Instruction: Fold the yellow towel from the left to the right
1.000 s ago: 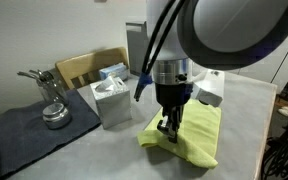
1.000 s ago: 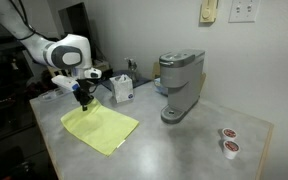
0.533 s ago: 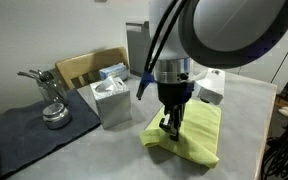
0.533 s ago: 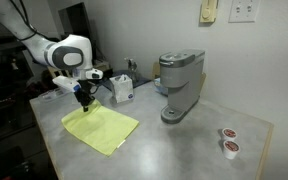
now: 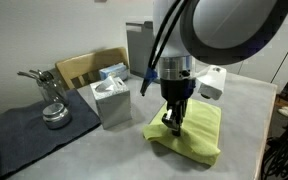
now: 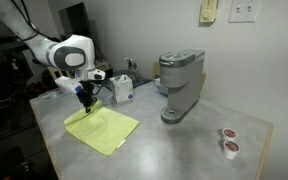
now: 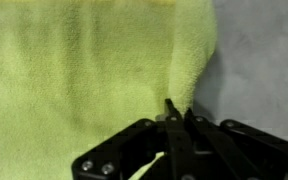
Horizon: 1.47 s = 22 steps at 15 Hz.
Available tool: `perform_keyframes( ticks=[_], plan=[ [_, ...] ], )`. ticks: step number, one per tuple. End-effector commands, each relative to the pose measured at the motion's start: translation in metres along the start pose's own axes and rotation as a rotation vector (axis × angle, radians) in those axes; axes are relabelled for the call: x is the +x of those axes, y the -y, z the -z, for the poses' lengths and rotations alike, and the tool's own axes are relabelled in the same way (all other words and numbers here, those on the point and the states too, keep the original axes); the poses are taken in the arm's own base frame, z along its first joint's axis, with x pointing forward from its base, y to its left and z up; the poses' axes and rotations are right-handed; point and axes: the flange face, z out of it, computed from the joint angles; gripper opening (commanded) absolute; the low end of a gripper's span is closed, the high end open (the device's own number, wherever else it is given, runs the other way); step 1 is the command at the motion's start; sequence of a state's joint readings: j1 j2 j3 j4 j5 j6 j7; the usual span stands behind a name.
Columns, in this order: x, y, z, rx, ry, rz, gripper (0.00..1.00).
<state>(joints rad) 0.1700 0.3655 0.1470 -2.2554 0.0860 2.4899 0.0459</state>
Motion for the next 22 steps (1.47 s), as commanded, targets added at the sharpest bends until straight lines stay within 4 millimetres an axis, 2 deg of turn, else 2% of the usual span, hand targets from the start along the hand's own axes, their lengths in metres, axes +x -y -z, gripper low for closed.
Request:
perform_keyframes(
  ticks=[1,10,22],
  plan=[
    [-0.011,-0.014,0.009,-0.01,-0.008,-0.001,0.01],
    [-0.019,-0.03,0.02,-0.033,-0.019,-0.033,0.01],
    [-0.035,-0.054,0.024,-0.049,-0.014,-0.083,0.01]
  ],
)
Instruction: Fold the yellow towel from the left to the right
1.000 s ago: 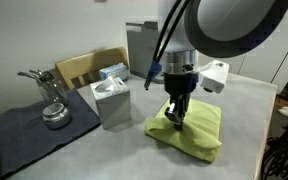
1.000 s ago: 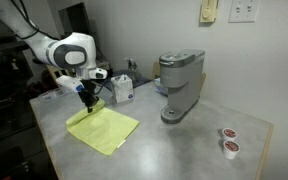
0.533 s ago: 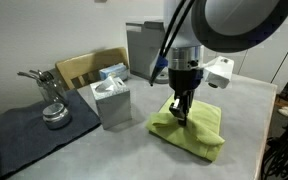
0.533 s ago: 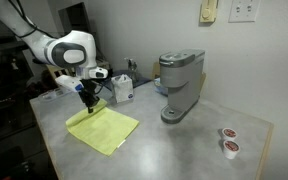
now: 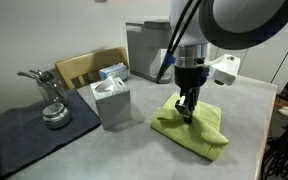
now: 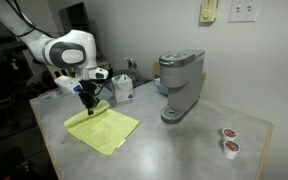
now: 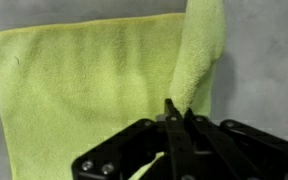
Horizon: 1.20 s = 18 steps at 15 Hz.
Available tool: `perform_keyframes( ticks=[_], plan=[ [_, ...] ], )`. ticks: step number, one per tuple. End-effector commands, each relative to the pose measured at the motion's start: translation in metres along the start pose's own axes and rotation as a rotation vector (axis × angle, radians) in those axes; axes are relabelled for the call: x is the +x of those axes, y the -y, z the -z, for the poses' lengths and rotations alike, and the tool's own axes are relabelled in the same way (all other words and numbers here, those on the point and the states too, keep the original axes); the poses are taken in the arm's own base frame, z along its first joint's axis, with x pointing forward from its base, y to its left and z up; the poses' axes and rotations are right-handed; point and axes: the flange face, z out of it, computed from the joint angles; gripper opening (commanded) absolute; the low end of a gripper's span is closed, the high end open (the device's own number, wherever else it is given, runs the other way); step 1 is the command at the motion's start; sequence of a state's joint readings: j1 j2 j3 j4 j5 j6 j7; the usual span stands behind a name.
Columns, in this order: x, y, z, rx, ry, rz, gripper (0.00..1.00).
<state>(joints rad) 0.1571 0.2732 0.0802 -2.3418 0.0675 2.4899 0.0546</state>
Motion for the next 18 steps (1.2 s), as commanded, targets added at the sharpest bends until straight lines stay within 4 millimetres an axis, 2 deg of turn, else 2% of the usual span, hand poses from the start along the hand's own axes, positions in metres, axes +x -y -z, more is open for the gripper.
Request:
perform_keyframes(
  ticks=[1,12,18],
  plan=[
    [-0.014,-0.015,0.006,-0.02,-0.002,-0.017,0.01],
    [-0.023,-0.04,0.012,-0.07,0.004,-0.021,0.01],
    [-0.026,-0.039,0.019,-0.08,0.035,0.11,0.01]
  ],
)
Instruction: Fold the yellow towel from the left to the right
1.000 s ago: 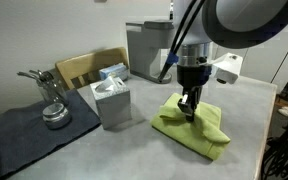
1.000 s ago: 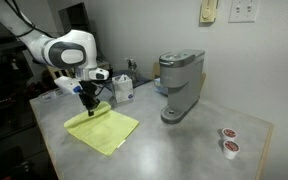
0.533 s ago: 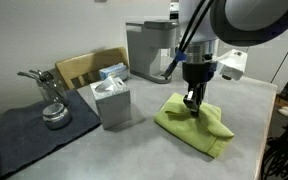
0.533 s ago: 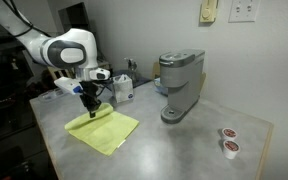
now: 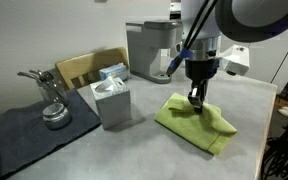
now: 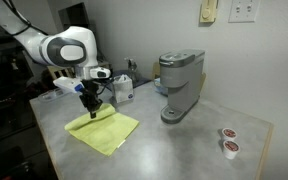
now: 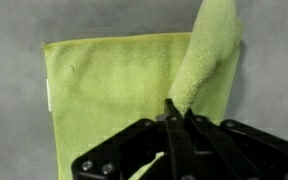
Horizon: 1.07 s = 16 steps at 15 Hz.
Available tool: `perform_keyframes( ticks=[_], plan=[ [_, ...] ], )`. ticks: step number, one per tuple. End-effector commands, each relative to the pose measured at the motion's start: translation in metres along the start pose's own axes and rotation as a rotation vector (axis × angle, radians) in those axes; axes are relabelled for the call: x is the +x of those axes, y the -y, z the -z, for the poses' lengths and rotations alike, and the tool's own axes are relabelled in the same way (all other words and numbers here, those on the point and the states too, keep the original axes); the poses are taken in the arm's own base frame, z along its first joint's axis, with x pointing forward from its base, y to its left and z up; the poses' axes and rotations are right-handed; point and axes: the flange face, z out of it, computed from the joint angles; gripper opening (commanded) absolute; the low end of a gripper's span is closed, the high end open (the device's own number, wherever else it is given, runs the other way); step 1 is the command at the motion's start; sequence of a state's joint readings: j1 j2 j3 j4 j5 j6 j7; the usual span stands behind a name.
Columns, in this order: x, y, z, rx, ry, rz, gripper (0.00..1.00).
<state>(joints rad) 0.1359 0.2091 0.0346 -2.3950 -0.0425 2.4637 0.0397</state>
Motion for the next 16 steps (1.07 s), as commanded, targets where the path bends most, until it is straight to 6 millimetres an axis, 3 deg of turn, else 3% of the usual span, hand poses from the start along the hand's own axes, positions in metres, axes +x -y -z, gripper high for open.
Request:
perform_keyframes(
  ticks=[1,10,16],
  plan=[
    [-0.011,-0.006,0.009,-0.004,0.027,0.107,0.01],
    [-0.009,-0.021,0.014,0.011,0.079,0.307,0.01],
    [0.009,-0.013,-0.005,0.103,0.068,0.46,0.01]
  ],
)
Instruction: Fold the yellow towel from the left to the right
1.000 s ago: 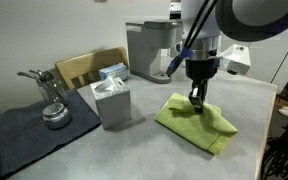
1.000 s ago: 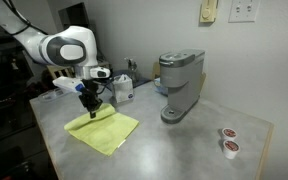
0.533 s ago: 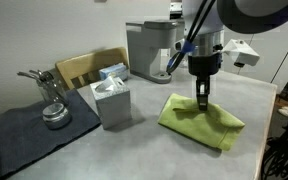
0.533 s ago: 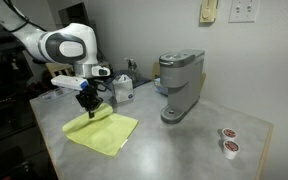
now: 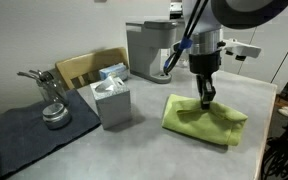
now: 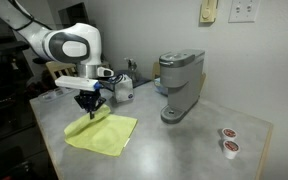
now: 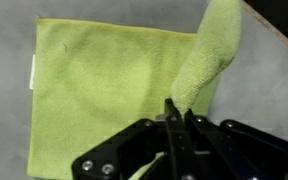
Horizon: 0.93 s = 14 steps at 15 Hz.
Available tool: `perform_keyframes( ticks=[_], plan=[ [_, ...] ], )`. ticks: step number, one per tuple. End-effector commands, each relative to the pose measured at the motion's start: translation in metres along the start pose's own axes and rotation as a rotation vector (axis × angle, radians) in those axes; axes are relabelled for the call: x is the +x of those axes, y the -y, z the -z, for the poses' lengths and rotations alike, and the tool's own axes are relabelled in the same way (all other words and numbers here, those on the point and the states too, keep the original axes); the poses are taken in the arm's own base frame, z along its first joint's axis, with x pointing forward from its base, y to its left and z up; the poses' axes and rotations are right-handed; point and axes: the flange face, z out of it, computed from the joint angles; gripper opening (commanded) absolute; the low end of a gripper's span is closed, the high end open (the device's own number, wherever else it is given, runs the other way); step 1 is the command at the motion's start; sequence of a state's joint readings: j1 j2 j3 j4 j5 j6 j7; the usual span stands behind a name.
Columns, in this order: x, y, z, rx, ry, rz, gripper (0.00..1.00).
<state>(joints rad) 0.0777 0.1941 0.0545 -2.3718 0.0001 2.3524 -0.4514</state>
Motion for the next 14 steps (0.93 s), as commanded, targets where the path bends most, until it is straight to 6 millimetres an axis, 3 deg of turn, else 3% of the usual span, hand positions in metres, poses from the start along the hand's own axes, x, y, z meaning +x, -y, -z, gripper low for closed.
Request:
perform_keyframes(
  ticks=[1,7,14],
  plan=[
    [0.021,0.003,-0.017,0.065,-0.002,0.044,0.01],
    [0.045,0.022,-0.043,0.103,0.041,0.097,0.01],
    [0.039,0.005,-0.039,0.094,0.04,0.066,0.01]
  ],
)
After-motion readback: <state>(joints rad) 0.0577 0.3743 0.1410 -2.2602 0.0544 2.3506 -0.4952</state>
